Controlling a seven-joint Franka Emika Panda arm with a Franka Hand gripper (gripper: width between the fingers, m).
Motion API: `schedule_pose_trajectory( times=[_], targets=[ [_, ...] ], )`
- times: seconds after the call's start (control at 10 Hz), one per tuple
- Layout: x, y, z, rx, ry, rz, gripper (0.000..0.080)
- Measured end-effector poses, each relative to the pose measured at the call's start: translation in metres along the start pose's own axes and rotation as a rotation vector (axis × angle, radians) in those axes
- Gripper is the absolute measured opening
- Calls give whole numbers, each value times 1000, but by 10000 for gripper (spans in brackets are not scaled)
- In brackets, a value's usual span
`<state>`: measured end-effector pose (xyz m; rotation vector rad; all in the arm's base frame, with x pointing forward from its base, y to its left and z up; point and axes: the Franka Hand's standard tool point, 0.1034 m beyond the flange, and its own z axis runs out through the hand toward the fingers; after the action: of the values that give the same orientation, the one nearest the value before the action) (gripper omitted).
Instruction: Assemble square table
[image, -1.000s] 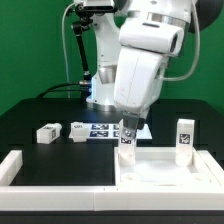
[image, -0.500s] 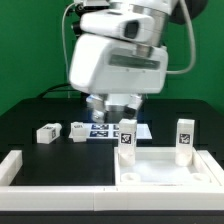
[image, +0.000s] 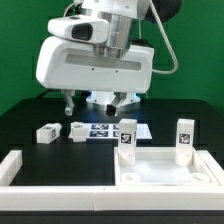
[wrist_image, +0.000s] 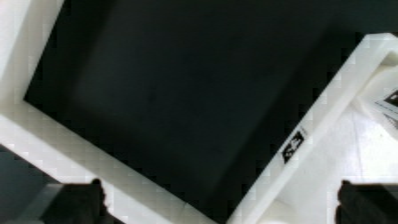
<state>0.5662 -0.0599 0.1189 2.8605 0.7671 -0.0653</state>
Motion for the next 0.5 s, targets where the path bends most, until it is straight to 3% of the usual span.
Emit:
schedule_pose_trajectory(
  times=[0.2, 0.3, 0.5],
  targets=[
    [-3, -2, 4, 7, -14, 21, 649],
    [-14, -3, 10, 17, -31, 40, 649],
    [-73, -12, 31, 89, -158, 70, 649]
  ],
)
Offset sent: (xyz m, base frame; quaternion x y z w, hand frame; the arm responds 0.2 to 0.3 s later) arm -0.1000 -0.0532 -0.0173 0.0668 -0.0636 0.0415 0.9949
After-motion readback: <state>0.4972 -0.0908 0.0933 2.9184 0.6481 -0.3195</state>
